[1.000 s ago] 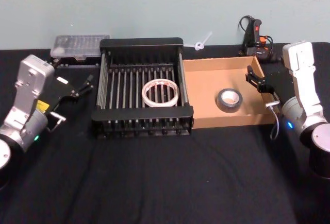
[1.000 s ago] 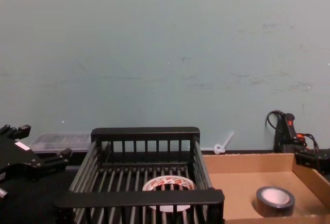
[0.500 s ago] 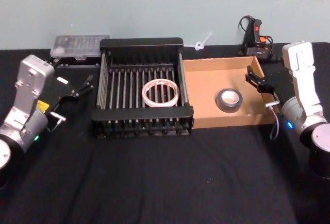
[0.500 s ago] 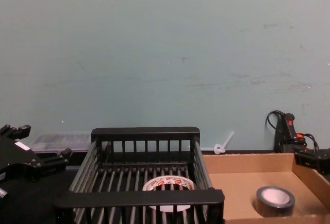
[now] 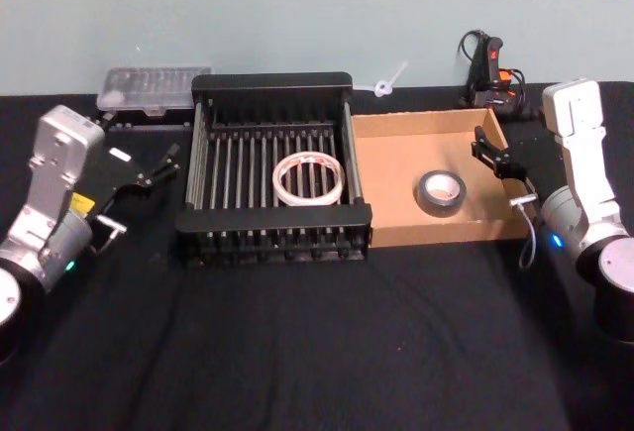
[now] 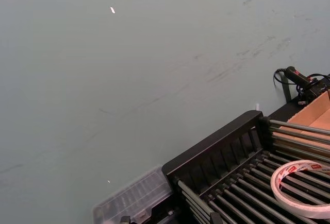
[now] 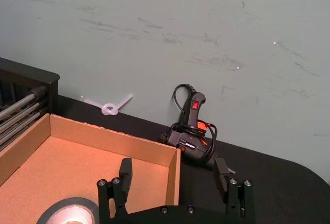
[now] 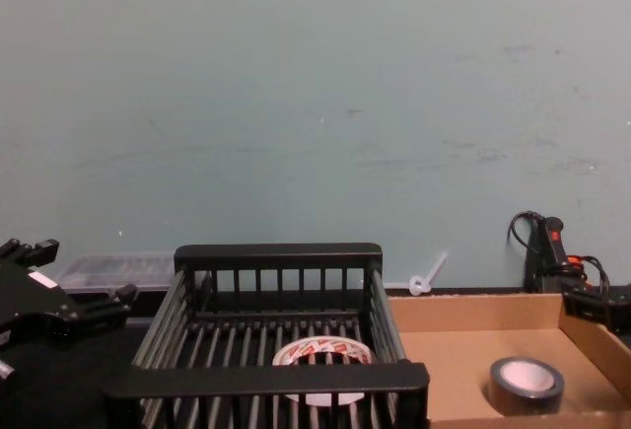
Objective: Pick up the white tape and place it into the black box , Pick up the silver tape and place it into the brown box.
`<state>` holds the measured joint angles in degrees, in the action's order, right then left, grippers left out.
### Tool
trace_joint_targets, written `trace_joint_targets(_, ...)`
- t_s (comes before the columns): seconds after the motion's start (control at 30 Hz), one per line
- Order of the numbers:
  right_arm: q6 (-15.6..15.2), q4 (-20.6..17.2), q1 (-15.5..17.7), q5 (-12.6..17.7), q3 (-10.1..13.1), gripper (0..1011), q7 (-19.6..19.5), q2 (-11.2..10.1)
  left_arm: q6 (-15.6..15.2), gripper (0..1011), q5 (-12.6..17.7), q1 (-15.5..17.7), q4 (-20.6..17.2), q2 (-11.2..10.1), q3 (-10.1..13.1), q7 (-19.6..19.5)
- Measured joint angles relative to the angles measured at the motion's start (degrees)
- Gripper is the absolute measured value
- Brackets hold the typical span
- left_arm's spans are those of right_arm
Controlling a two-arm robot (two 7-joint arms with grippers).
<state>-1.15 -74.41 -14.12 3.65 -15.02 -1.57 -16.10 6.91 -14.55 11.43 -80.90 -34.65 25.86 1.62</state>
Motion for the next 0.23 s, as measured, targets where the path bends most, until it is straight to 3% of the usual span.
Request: trace_joint_targets(0.23, 0.0, 0.0, 0.0, 0.0, 0.0, 1002, 0.0, 0.0, 0.0, 1001, 0.0, 0.0, 0.0, 0.0, 0.0, 0.0)
